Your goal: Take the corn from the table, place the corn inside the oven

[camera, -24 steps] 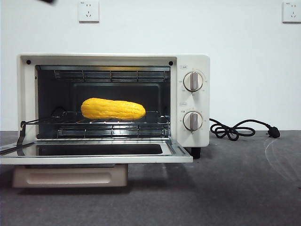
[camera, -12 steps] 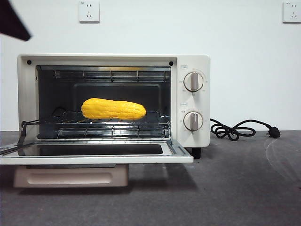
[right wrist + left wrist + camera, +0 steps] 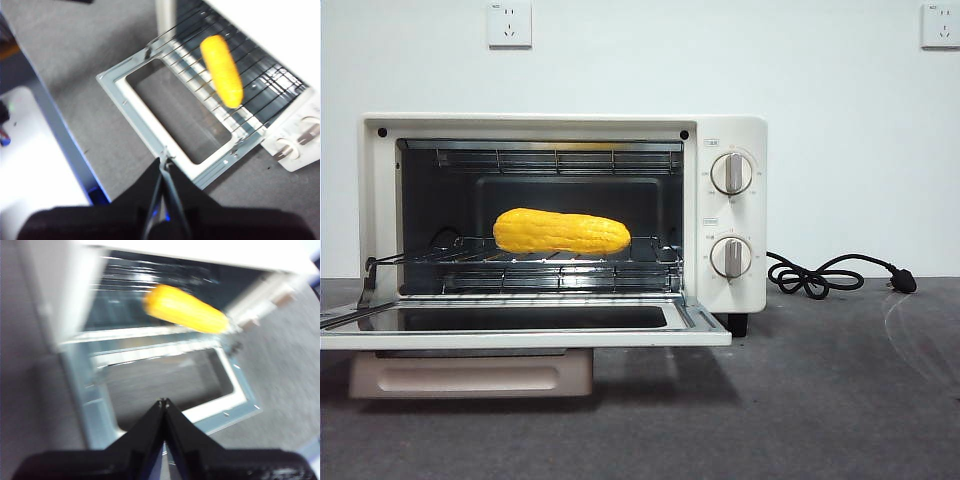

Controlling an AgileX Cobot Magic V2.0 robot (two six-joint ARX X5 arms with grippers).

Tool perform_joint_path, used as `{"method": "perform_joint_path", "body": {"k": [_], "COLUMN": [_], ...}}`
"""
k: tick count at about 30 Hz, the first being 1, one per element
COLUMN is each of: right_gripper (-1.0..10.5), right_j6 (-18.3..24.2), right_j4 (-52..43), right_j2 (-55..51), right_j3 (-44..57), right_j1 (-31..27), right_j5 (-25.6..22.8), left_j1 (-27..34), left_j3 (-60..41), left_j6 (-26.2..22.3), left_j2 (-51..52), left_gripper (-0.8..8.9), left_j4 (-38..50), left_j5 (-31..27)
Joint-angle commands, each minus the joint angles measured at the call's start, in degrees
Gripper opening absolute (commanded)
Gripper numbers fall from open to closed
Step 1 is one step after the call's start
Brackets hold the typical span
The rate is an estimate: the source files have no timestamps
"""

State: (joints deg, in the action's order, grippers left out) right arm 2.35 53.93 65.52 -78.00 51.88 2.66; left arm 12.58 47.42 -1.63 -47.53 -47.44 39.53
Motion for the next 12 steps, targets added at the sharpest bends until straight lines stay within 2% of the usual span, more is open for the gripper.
{"method": "perform_joint_path", "body": {"k": [1, 7, 12], "right_gripper": [-0.1, -0.1, -0.1], "right_j6": [3.0, 5.4, 6.9], "right_j4": [-0.6, -0.7, -0.7], "right_j2": [1.2, 5.9, 10.3], "right_j3": [-0.1, -0.1, -0.1], "right_j1": [-6.8, -21.0, -28.3], "right_j5": [6.6, 23.8, 32.9], "left_j1": [5.2, 11.2, 12.7], "left_j3": [-0.1, -1.7, -6.9], "left_j6": [-2.7, -3.7, -4.2], "left_j2": [0.5, -0.1, -2.5], "left_gripper": [-0.09, -0.09, -0.09], "left_j4": [-1.6, -2.1, 0.6], "left_j5": [1.2, 2.4, 2.5]}}
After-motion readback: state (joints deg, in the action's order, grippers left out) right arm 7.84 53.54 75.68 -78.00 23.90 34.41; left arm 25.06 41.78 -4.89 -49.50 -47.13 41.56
